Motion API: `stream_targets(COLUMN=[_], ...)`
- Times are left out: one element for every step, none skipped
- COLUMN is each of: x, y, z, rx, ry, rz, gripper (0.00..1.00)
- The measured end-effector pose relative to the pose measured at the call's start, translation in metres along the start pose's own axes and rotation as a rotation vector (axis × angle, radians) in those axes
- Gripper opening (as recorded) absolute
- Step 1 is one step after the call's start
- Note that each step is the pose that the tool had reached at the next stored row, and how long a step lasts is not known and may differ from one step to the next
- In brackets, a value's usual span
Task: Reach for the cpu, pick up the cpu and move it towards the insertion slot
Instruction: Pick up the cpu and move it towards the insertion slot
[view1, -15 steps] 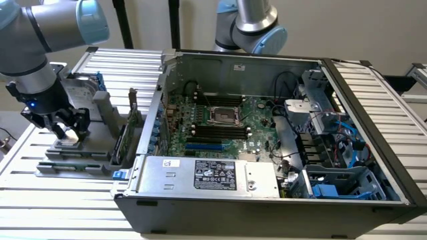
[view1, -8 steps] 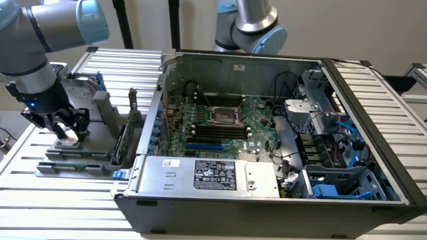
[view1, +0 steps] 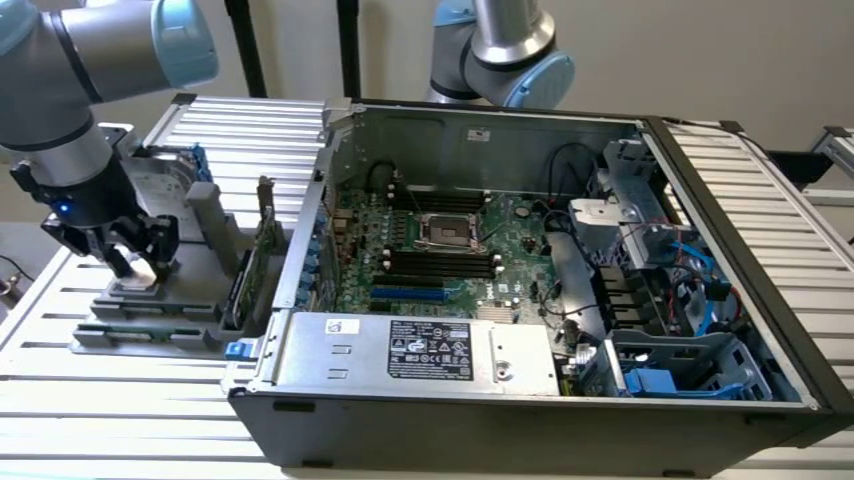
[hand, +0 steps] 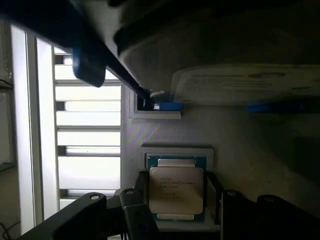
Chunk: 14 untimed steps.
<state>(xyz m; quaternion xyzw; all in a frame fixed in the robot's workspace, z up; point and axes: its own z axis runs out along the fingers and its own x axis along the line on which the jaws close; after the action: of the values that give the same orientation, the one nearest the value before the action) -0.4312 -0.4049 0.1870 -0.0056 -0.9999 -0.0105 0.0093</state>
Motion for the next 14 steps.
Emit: stream_targets(x=[0.0,0.0,0.0,0.0,0.0,0.0,0.0,0.0,0.0,0.001,0.001,0.0,0.0,0.0], y=[0.0,0.0001,0.0001,0.0002,0.0002,0.0003,0.0004,0.0005,0.0006,0.0007,0.0008,0.0009,0.001,0.0011], z=[-0.0018,-0.0037,-0.0058,-0.0083,-0.0113,-0.0147,-0.0191,-0.0236,-0.0281,-0.0326,-0.0374,-0.042,-0.0466,-0.0508], rx=[0.0,0.0001,0.0001,0.0001,0.0001,0.0,0.0001,0.0002,0.0001,0.0002,0.0001,0.0001,0.0001,0.0001], ry=[0.0,0.0001,0.0001,0.0001,0.0001,0.0001,0.0001,0.0003,0.0001,0.0003,0.0001,0.0002,0.0002,0.0002], rz=[0.0,0.0,0.0,0.0,0.0,0.0,0.0,0.0,0.0,0.0,0.0,0.0,0.0,0.0], gripper=[0.55,0.55,0.55,0.55,0.55,0.55,0.55,0.55,0.55,0.55,0.55,0.55,0.55,0.55])
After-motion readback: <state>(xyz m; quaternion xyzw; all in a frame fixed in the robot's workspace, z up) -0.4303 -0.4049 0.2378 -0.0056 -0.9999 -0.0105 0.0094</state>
